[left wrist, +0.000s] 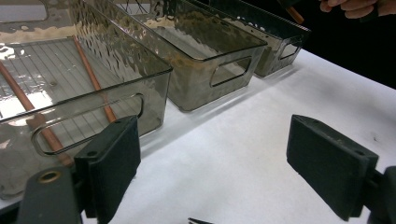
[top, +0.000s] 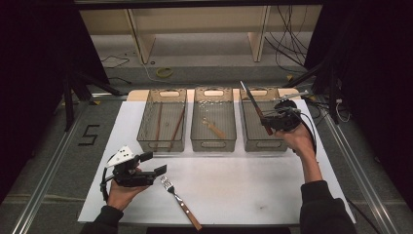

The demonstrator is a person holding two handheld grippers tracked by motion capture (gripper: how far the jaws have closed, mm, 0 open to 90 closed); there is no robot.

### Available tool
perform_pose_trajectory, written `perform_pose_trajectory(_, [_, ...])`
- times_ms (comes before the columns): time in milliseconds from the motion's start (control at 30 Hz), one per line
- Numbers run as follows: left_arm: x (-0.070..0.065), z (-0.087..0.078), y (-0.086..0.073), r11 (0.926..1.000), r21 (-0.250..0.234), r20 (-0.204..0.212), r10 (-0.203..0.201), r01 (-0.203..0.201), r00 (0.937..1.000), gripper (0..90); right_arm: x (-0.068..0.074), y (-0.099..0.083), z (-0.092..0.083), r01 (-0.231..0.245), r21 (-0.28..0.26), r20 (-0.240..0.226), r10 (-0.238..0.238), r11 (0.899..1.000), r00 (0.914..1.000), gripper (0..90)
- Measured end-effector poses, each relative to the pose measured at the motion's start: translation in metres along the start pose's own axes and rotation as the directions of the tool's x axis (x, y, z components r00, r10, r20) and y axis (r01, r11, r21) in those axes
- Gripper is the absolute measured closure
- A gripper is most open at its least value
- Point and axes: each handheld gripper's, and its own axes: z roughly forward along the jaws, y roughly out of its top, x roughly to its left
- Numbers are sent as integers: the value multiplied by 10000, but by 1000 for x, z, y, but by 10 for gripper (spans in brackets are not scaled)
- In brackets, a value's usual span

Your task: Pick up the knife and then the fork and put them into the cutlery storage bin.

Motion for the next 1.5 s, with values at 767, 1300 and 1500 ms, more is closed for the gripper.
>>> perform_pose_trajectory(767, [0, 0, 0, 10000, -1, 11, 7, -7, 10000, 171, -9, 1, 22, -530, 761, 742, 473, 9957, 9961, 768])
perform_pose_trajectory(1300, [0, 0, 0, 10000, 41, 39, 32, -32, 10000, 171, -6, 0, 36, -530, 1505, 1274, 338, 9872, 9913, 614])
perform_pose_trajectory(1500, [0, 0, 0, 10000, 44, 72, 22, -22, 10000, 171, 0, 3, 26, -553, 902, 698, 491, 9944, 9963, 476])
